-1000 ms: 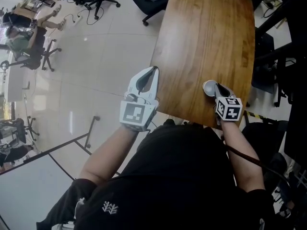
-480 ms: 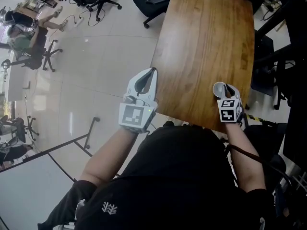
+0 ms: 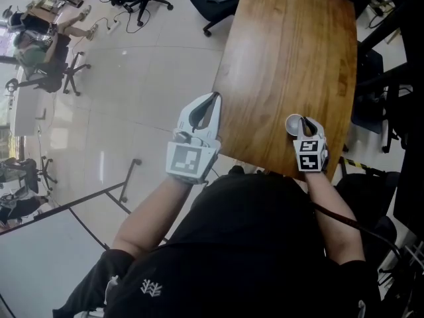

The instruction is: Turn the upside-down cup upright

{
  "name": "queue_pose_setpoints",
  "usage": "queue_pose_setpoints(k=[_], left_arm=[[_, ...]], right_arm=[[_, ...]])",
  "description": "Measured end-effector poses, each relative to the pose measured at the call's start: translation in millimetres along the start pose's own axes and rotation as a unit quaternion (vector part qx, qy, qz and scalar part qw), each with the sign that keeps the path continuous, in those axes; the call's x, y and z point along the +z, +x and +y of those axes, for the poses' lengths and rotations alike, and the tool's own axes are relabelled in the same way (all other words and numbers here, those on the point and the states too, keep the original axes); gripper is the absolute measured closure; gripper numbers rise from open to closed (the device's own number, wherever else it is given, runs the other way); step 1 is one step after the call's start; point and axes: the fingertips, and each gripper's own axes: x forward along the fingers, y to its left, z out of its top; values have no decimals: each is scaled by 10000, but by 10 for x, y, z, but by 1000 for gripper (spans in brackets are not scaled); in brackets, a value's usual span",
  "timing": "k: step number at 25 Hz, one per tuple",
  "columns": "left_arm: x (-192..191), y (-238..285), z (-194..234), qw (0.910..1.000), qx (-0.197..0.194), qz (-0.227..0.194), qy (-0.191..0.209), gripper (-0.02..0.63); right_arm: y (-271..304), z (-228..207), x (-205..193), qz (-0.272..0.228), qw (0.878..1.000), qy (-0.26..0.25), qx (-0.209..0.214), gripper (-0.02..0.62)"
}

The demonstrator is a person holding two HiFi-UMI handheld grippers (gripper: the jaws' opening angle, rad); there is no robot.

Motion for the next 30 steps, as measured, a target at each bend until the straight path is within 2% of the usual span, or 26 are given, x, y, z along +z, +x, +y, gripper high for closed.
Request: queue_pose_setpoints(k=[4,6,9,12,14,17,20,24,30], left_arm=[[12,-8,51,10000,37,-2,29,606],[14,8,50,10000,34,-23,23,606],[18,27,24,10000,18,-56,16,606],[14,26,22,10000,5,-31,15,606],[24,21,45,10000,21,-30,28,606],[35,12,66,10000,35,-27,70,606],[36,-9,80,9999,29,1,98,606],[17,-4,75,9999,11,43,96,606],[-63,225,-126,9999,9,-41,119,606]], right_arm=[[-112,-498,-22,125,9954,-579,-754,571],[-115,-645,-64,300,9914,-874,-929,571],[-73,-546,-105,448,9878,-1225,-856,571],[-45,-244,-62,368,9874,-1416,-603,558],[-1,-37,-49,299,9912,-1253,-302,540],[75,150,-65,134,9985,-505,183,518],[131,228,-46,-109,9989,35,445,512],[172,226,24,-472,9963,380,604,509],[185,251,55,-625,9919,668,885,506]])
